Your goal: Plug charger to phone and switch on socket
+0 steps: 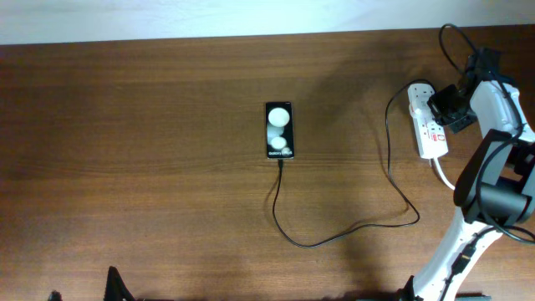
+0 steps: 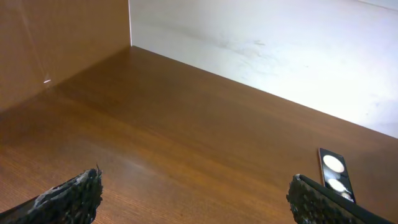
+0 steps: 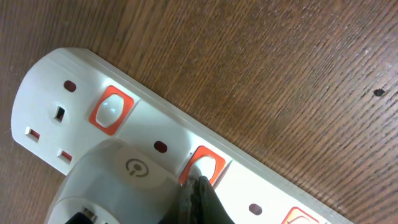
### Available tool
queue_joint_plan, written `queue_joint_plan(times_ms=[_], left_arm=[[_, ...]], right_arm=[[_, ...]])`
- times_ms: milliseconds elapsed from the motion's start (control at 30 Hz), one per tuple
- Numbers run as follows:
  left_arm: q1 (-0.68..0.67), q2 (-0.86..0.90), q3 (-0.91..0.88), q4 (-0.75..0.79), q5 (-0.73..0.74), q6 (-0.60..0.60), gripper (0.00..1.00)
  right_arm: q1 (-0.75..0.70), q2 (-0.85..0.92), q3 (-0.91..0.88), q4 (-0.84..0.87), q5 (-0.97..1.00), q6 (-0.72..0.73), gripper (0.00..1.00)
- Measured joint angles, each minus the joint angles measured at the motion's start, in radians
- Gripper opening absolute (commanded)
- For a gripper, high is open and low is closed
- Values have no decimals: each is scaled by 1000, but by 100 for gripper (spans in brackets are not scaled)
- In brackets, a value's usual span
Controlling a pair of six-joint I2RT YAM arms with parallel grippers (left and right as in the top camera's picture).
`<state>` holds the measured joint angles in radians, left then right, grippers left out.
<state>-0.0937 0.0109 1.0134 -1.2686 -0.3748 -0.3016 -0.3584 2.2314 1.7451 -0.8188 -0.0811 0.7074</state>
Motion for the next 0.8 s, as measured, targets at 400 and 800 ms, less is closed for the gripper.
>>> queue_joint_plan(times_ms=[400, 800], left_arm=[[0, 0, 0, 0, 0, 0, 99], [0, 0, 0, 0, 0, 0, 99]], right_arm=[[-6, 16, 42, -95, -48, -142, 4], [35, -343, -3, -356, 195, -86, 4]])
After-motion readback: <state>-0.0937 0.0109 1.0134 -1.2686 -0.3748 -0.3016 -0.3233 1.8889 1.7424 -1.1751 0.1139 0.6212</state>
